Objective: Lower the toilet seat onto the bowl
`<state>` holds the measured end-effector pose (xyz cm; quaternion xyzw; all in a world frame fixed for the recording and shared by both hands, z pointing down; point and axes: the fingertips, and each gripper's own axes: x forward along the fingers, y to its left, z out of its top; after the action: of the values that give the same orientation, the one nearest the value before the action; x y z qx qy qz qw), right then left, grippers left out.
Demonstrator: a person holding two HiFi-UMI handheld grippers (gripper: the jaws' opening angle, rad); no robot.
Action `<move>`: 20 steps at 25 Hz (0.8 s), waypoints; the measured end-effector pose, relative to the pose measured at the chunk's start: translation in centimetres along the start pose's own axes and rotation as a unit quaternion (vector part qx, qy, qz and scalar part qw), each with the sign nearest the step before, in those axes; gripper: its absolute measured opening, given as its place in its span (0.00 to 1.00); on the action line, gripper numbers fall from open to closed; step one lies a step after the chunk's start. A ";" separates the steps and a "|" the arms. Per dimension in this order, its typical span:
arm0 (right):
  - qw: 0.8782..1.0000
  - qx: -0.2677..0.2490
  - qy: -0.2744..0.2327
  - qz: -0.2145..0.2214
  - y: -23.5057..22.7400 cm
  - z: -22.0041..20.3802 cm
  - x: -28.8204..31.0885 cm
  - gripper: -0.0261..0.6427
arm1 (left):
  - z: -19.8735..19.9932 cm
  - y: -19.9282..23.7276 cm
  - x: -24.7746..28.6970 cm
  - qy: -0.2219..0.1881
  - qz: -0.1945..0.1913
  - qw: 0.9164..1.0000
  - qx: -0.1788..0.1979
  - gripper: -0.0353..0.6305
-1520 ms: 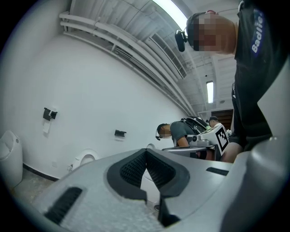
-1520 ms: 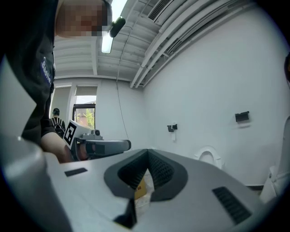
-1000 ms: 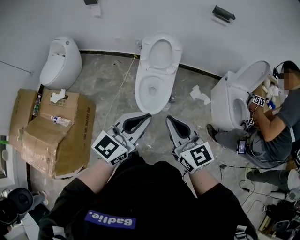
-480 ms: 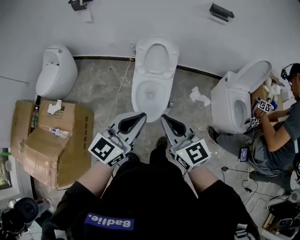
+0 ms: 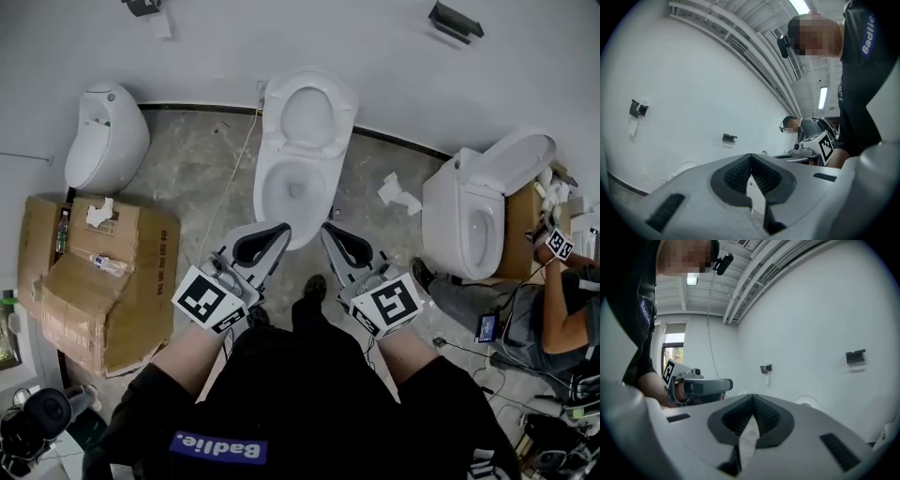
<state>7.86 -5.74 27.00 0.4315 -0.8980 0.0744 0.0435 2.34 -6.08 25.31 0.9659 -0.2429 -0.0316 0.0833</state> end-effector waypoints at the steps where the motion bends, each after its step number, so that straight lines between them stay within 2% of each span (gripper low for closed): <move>1: 1.000 0.000 -0.001 0.002 -0.6 0.1 0.2 0.08 | 0.0 0.2 0.6 0.000 0.001 1.000 0.001 0.08; 13: 0.999 -0.001 -0.001 0.037 -7.5 0.3 3.3 0.08 | -0.2 4.5 6.0 -0.011 0.046 0.999 0.002 0.08; 20: 0.999 -0.007 0.000 0.040 -9.2 0.1 6.8 0.08 | -0.3 7.0 6.7 -0.017 0.048 0.999 -0.002 0.08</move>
<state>10.78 -16.70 28.79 0.3949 -0.9150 0.0697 0.0441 5.06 -15.30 26.74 0.9525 -0.2899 -0.0448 0.0822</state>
